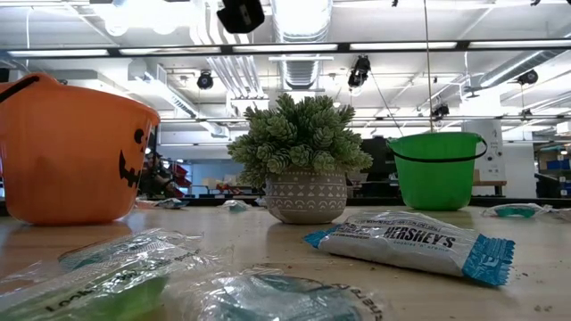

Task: Sort candy
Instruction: Put the green gummy into the white bucket

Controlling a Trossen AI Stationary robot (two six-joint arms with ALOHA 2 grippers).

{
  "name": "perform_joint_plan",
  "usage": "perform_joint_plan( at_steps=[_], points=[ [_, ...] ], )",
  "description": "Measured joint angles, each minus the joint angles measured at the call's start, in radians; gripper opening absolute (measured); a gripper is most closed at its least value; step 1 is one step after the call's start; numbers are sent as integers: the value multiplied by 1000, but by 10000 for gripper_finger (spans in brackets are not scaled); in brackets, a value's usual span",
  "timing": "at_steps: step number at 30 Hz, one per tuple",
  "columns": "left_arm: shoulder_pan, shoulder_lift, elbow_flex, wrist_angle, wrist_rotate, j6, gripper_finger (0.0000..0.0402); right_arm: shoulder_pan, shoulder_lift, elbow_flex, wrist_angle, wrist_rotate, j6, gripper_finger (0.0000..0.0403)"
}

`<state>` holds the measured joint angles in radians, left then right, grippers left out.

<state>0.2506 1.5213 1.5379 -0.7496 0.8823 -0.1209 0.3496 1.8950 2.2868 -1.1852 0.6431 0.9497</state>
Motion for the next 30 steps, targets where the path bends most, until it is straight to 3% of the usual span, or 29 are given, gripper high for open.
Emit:
perform_joint_plan(
  at_steps=[30],
  points=[
    [-1, -15, 5, 67, -2, 43, 167, -46, 0, -7, 19, -42, -11, 9]
  ],
)
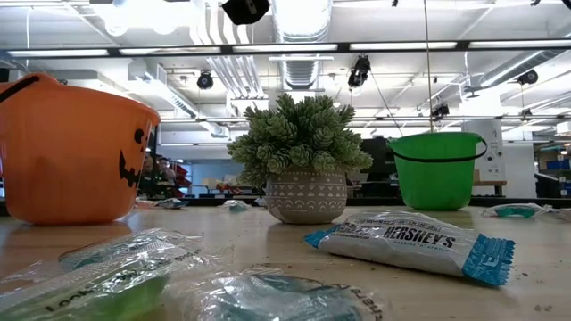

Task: Sort candy
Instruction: Put the green gummy into the white bucket

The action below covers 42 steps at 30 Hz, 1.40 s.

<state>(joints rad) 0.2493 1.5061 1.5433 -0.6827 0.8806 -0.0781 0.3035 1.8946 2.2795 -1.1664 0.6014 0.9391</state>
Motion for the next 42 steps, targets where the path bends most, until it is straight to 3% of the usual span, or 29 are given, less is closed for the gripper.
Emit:
perform_joint_plan(
  at_steps=[10, 22, 29, 36, 42],
  points=[
    [-3, 14, -1, 1, 0, 42, 152, -3, 0, 0, 15, -1, -21, 9],
    [-4, 15, -1, 1, 27, 96, 12, -3, 0, -1, 69, -53, -76, 9],
    [-4, 15, -1, -10, 45, 96, 8, -3, 1, -1, 75, -56, -111, 12],
    [-4, 15, -1, -44, 45, 91, 3, -11, 2, -1, 75, -109, -178, 74],
    [-6, 14, -1, -158, 45, 131, 2, -14, -1, -1, 73, -86, -182, 143]
  ],
)
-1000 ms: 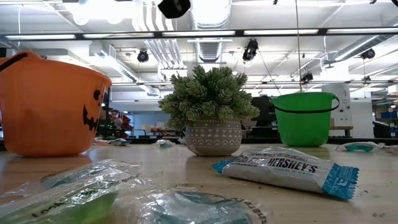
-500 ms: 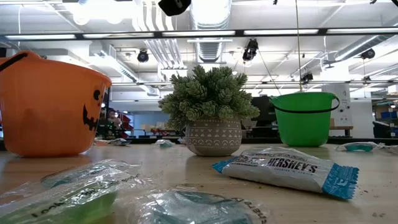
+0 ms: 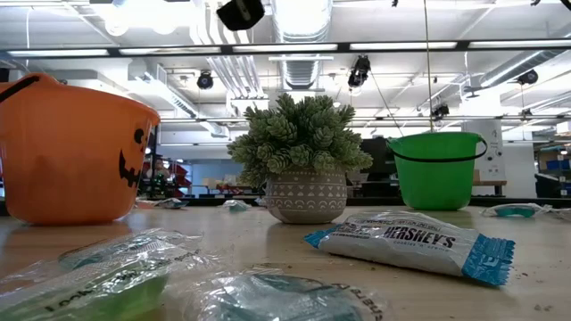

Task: Sort candy
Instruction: Put the green gummy into the white bucket

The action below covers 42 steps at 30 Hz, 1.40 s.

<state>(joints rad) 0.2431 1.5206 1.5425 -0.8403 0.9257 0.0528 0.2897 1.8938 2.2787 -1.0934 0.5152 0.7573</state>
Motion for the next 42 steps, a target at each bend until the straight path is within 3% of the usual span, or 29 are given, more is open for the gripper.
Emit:
perform_joint_plan(
  at_steps=[11, 16, 19, 22, 25, 34, 42],
  points=[
    [-71, -70, 0, -448, -2, 197, 2, 7, -56, 56, -191, -53, 1, 189],
    [-208, -151, -29, -498, -3, 169, 2, 6, -81, 58, -245, -45, 21, 187],
    [-287, -207, -65, -490, -67, 80, 2, 4, -86, 58, -274, -41, 27, 187],
    [-346, -266, -132, -455, -146, -46, 2, 4, -85, 58, -294, -41, 27, 190],
    [-391, -333, -231, -380, -155, -186, 2, 4, -85, 58, -306, -41, 27, 189],
    [-518, -506, -577, 47, -159, -605, 2, -11, -85, 58, -310, -43, 8, 191],
    [-658, -536, -681, 242, -210, -773, 2, -41, -86, 58, -349, -44, -3, 192]
  ],
)
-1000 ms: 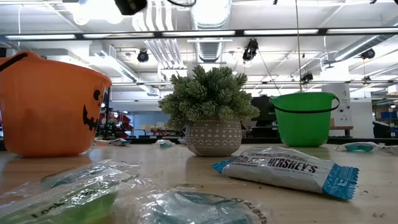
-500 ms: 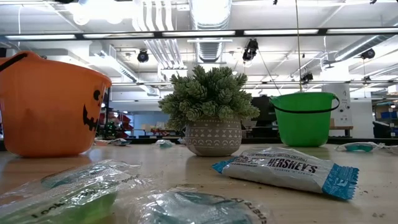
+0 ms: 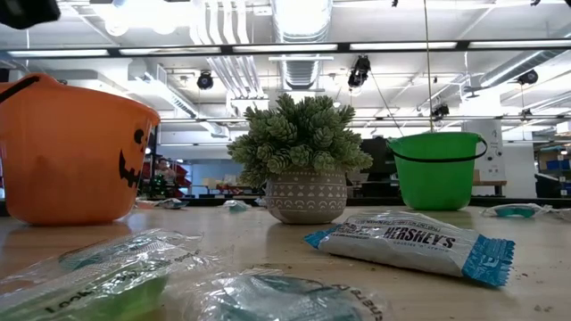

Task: Sort candy
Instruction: Put the green gummy into the white bucket, then put the blue gummy into the white bucket

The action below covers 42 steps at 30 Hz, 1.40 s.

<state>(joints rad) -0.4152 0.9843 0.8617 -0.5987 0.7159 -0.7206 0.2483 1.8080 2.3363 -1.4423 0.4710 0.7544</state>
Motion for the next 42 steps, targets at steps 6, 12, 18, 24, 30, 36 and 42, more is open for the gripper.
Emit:
perform_joint_plan(
  at_steps=[6, 12, 18, 24, 30, 36, 42],
  points=[
    [-59, 36, 7, -4, -46, -7, 13, -30, 0, 0, -44, 0, 0, 192],
    [-58, 37, 10, -7, -46, -7, 51, -57, 0, 0, -43, 0, 0, 192],
    [-58, 36, 10, -15, -45, -10, 88, -66, 0, 0, -44, 0, 0, 192],
    [-60, 35, 10, -61, -44, -20, 125, -66, 0, 0, -44, -1, 4, 192],
    [-60, 35, 10, -60, -25, -26, 160, -66, 0, 0, -44, -2, 4, 192],
    [-60, 34, 10, -61, -27, -37, 178, -66, 0, 0, -44, -3, -13, 192],
    [-55, 18, 11, -63, -240, -80, 172, -84, 0, 0, -44, 0, -145, 192]
  ],
)
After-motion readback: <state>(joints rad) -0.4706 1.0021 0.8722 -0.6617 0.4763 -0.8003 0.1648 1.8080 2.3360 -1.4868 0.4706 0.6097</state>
